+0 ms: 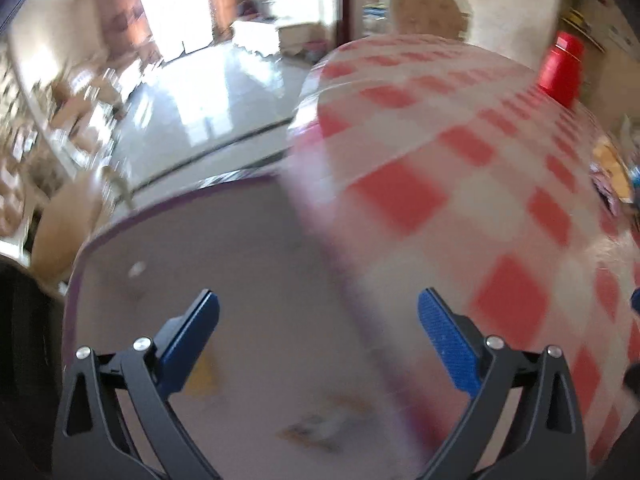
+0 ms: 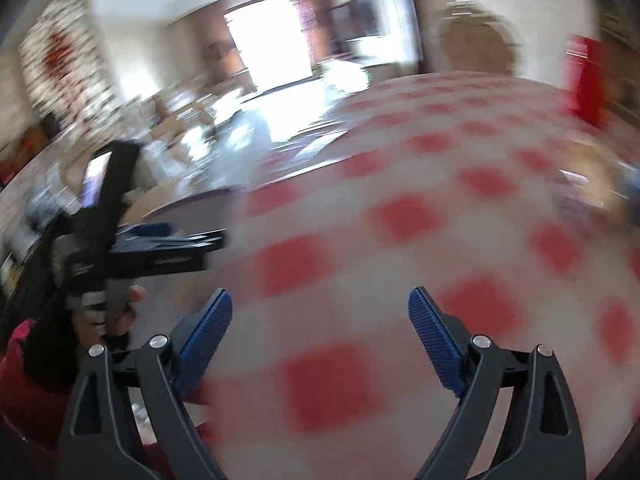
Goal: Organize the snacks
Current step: 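Grasp a wrapped cake with the right tool while the left tool grasps the bread loaf bag, then carry the cake and bread loaf bag over the white box, then open both tools to drop the snacks into the box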
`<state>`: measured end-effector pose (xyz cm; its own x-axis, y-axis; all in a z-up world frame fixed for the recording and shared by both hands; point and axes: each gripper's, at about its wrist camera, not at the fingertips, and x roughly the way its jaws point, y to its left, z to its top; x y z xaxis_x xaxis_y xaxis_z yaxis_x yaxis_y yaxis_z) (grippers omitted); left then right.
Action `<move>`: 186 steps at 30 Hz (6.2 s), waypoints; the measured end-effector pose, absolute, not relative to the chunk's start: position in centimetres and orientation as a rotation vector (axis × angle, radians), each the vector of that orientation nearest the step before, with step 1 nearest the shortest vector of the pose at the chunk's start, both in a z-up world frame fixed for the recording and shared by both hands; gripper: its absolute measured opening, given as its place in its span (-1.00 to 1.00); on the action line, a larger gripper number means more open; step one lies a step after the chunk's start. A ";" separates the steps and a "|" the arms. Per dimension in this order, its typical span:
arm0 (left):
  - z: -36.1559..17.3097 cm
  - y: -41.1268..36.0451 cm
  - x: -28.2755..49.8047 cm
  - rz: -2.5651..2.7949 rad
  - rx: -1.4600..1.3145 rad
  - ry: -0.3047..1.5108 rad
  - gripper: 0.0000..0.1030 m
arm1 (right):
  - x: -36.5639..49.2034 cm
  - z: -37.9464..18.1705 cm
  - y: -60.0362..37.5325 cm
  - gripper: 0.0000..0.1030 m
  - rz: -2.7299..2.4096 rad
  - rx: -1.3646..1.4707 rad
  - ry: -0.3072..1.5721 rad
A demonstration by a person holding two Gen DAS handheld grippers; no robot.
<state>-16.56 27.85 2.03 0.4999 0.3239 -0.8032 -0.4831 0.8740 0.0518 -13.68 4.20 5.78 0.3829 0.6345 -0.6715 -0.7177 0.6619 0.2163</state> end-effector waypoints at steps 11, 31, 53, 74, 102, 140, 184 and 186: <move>4.7 8.4 -3.0 -0.045 -0.205 0.855 0.97 | -5.3 4.1 -22.4 0.69 0.162 0.269 0.814; 1.8 6.3 2.9 -0.066 -0.338 0.815 0.97 | 5.9 1.5 -17.6 0.63 0.041 0.107 0.955; 3.7 2.8 13.1 -0.040 -0.255 0.857 0.97 | 5.2 1.8 -18.7 -0.30 0.118 0.055 0.877; 5.8 4.6 7.6 -0.167 -0.244 0.733 -0.11 | 5.2 1.9 -19.1 -0.30 0.142 0.095 0.865; 3.3 11.4 -1.4 -0.147 -0.354 0.872 0.83 | -0.5 5.0 -13.3 -0.30 0.293 0.069 0.714; 4.4 23.5 -18.3 0.225 -0.249 0.778 -0.08 | -9.9 5.2 6.5 -0.30 0.838 -0.048 0.770; 0.5 34.5 -26.1 0.693 -0.186 0.951 0.79 | -20.1 5.1 17.7 -0.02 1.238 -0.274 0.784; 0.7 33.7 -24.8 0.668 -0.189 0.949 0.81 | -19.2 5.2 16.5 0.03 1.220 -0.263 0.789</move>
<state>-24.75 33.69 0.75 0.4007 0.4444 -0.8012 -0.6038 0.7858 0.1338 -19.23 16.53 5.24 0.1233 0.7363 -0.6653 -0.9087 0.3531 0.2224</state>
